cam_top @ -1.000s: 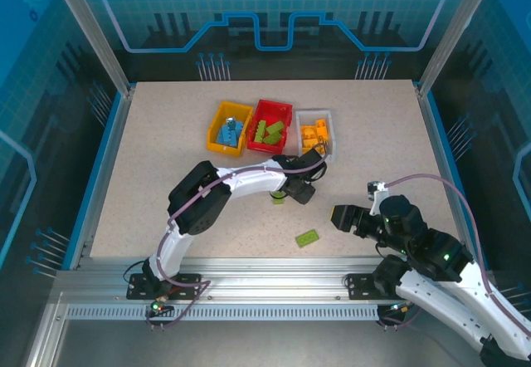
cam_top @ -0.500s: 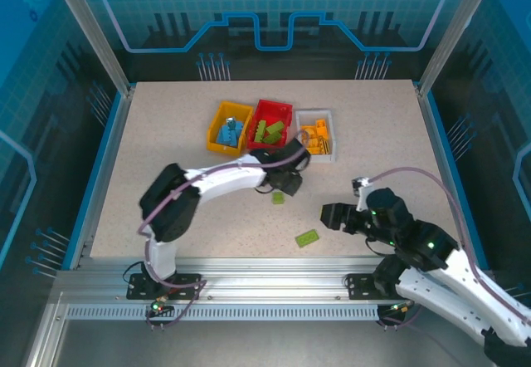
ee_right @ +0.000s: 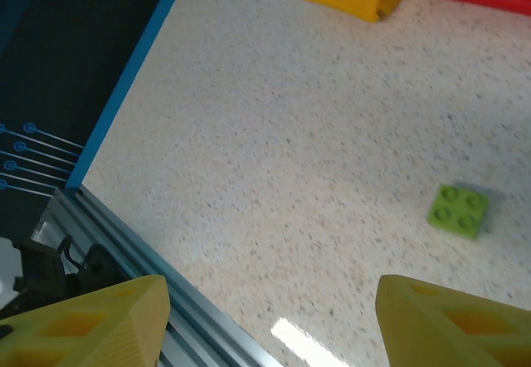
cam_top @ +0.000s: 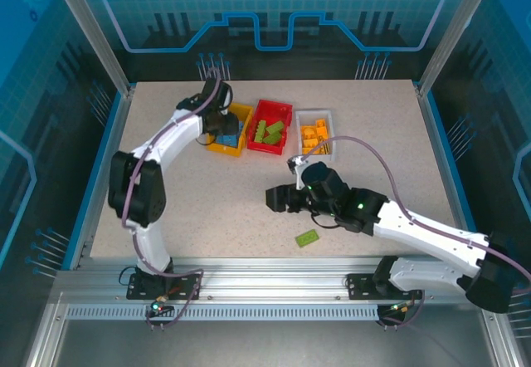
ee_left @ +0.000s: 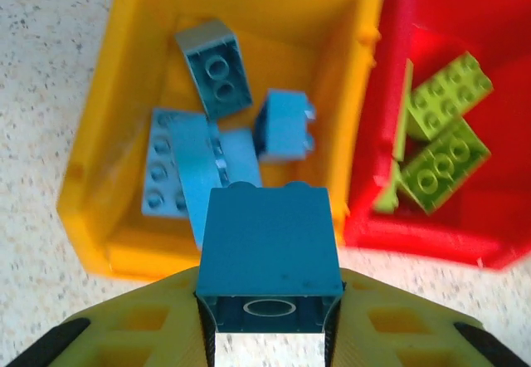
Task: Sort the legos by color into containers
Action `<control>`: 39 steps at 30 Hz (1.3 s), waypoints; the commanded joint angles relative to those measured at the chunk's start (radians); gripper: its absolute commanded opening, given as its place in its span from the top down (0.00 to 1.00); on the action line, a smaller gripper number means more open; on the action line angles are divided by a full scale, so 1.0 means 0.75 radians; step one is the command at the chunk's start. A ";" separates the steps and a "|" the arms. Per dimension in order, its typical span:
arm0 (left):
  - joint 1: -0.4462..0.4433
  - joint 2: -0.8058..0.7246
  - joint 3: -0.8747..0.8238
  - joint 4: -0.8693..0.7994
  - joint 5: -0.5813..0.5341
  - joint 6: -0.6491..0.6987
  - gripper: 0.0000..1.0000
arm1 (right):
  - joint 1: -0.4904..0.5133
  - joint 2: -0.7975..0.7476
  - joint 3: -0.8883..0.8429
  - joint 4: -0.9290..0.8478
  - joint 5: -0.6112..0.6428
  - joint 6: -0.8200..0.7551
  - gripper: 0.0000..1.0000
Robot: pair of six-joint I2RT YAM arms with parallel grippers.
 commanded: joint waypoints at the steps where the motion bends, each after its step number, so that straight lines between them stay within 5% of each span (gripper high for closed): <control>1: 0.037 0.169 0.233 -0.150 0.072 -0.005 0.64 | 0.021 0.044 0.060 0.072 0.037 -0.010 0.33; 6: 0.057 0.381 0.500 -0.273 0.060 -0.015 0.61 | 0.021 0.066 0.018 0.109 0.043 0.039 0.33; 9: 0.061 0.442 0.559 -0.314 0.062 -0.034 0.50 | 0.024 0.056 0.017 0.081 0.084 0.069 0.33; 17: 0.053 0.281 0.451 -0.272 0.137 -0.074 0.34 | 0.024 0.167 0.098 -0.250 0.305 0.117 0.31; 27: -0.055 -0.407 -0.127 -0.089 0.161 -0.227 0.24 | 0.008 0.629 0.301 -0.424 0.343 0.176 0.28; 39: -0.259 -1.223 -0.803 -0.069 0.202 -0.493 0.19 | -0.092 0.990 0.500 -0.495 0.289 0.223 0.38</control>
